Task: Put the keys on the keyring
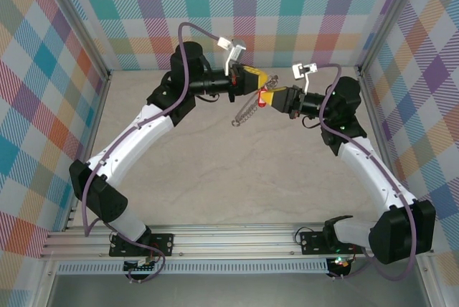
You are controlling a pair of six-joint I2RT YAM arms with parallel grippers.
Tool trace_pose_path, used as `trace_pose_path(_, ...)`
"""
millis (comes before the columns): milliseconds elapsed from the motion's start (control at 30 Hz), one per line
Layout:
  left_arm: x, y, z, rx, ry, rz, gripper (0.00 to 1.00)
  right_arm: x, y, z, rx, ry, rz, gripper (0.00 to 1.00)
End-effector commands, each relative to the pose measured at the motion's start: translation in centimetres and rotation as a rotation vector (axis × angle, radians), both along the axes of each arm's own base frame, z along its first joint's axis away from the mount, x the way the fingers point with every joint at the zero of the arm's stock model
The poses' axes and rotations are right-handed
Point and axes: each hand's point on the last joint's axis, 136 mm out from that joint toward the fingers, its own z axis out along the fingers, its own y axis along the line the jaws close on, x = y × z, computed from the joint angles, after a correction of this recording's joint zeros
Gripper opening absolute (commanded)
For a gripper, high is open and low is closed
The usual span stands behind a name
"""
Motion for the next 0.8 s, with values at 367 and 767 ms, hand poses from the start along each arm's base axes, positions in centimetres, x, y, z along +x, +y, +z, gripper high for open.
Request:
trace_pose_path(367, -1.9, 1.6, 4.0, -0.105, -0.085, 0.051, 0.00, 0.5, -0.7, 0.6, -0.028, -0.026, -0.111, 0.24)
trace_pose_path(767, -1.0, 1.6, 3.6, -0.143, -0.056, 0.090, 0.00, -0.6, -5.1, 3.1, 0.004, -0.070, -0.322, 0.35)
